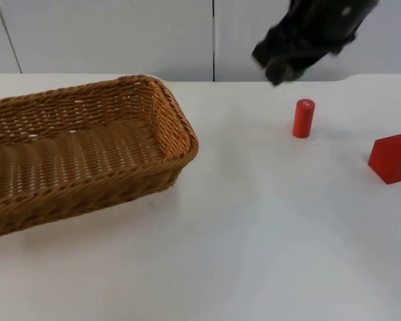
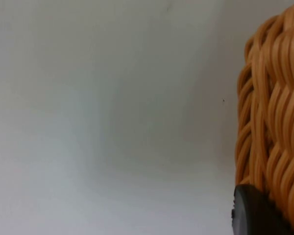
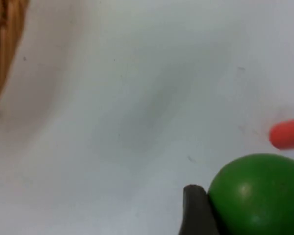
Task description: Pick up the basket with the left hand and place the object to the left of the red cylinder into the basket with the right hand.
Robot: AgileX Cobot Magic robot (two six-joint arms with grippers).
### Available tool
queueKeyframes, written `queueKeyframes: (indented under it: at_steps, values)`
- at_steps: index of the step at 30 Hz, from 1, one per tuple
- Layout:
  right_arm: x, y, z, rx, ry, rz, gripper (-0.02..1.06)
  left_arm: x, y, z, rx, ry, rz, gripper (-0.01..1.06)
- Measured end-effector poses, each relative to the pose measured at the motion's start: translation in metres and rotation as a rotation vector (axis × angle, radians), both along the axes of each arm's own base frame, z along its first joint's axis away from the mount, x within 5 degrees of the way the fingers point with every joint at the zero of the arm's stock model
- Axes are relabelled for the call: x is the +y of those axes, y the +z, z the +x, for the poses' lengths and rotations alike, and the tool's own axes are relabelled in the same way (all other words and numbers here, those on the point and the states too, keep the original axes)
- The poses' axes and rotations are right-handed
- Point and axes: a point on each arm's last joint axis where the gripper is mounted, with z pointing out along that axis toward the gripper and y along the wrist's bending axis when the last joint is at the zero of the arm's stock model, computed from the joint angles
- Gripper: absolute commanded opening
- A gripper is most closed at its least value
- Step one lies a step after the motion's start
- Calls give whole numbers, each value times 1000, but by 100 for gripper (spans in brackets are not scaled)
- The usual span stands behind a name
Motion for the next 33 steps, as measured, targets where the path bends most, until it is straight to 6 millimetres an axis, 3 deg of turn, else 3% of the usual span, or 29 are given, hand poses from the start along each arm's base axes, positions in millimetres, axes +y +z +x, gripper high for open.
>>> queueKeyframes:
  at_steps: [5,11,15,19,20,25,27,30,33]
  values:
    - [-8,28,-13,-18,-5,9,0,0,-1,-1,2,0,-1,0]
    - [-4,34,-18,-6,13,40,0,0,-1,-1,2,0,-1,0]
    - [14,38,-21,-4,64,64,0,0,-1,-1,2,0,-1,0]
    - [67,39,-26,-30,179,93,0,0,-1,-1,2,0,-1,0]
    - [67,39,-26,-30,179,93,0,0,-1,-1,2,0,-1,0]
    - [129,7,-32,-10,289,83,0,0,0,-1,4,-1,-3,0]
    - [137,1,-33,-10,302,83,1,0,0,-1,4,-1,-3,0]
    - [156,-23,-33,-9,327,90,13,0,0,-1,4,-2,-4,0]
    - [160,-36,-31,1,329,85,29,0,0,-1,4,-2,-4,0]
